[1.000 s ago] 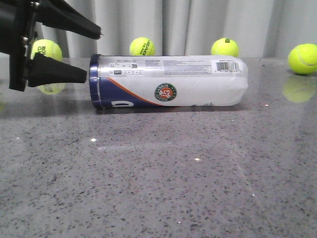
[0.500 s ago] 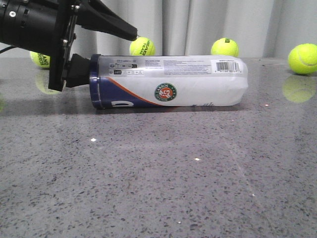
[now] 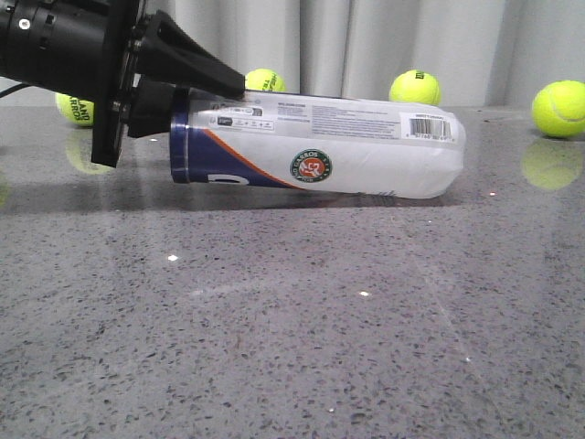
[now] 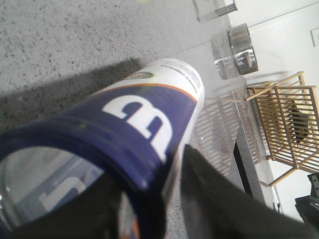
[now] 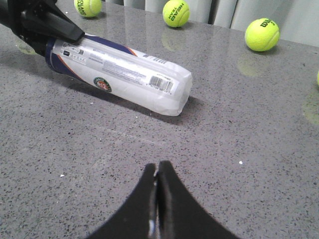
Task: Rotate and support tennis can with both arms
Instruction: 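Lift the navy end with the left gripper, tilting the can upright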
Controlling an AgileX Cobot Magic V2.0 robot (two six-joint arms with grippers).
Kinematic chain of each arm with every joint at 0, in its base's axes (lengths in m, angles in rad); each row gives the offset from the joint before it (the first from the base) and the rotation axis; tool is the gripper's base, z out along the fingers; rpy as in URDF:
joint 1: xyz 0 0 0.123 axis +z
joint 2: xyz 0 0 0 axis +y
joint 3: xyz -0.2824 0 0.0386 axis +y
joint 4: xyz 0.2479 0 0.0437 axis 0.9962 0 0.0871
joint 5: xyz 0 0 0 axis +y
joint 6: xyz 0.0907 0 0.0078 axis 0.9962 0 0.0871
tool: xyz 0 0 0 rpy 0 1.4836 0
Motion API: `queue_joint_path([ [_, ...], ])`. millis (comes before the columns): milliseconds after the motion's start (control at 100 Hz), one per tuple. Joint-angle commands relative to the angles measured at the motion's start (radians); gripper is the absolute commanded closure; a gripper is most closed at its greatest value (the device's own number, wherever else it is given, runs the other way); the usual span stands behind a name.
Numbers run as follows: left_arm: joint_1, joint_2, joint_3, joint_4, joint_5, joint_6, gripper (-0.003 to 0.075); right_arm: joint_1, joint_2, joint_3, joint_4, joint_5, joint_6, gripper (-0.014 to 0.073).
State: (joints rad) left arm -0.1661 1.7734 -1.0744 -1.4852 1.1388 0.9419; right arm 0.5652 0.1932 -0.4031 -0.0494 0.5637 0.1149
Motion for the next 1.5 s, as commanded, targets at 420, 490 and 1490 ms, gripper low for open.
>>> queue_joint_path([
  [420, -0.008, -0.04, -0.027, -0.068, 0.113, 0.031, 0.074, -0.004, 0.008, -0.024, -0.013, -0.08, -0.002, 0.0652],
  [490, -0.008, -0.044, -0.029, -0.087, 0.123, 0.045, 0.074, -0.004, 0.008, -0.024, -0.013, -0.08, -0.002, 0.0652],
  [1490, -0.284, -0.221, -0.665, 1.071, 0.143, -0.565, 0.074, -0.004, 0.008, -0.024, -0.013, -0.08, -0.002, 0.0652],
])
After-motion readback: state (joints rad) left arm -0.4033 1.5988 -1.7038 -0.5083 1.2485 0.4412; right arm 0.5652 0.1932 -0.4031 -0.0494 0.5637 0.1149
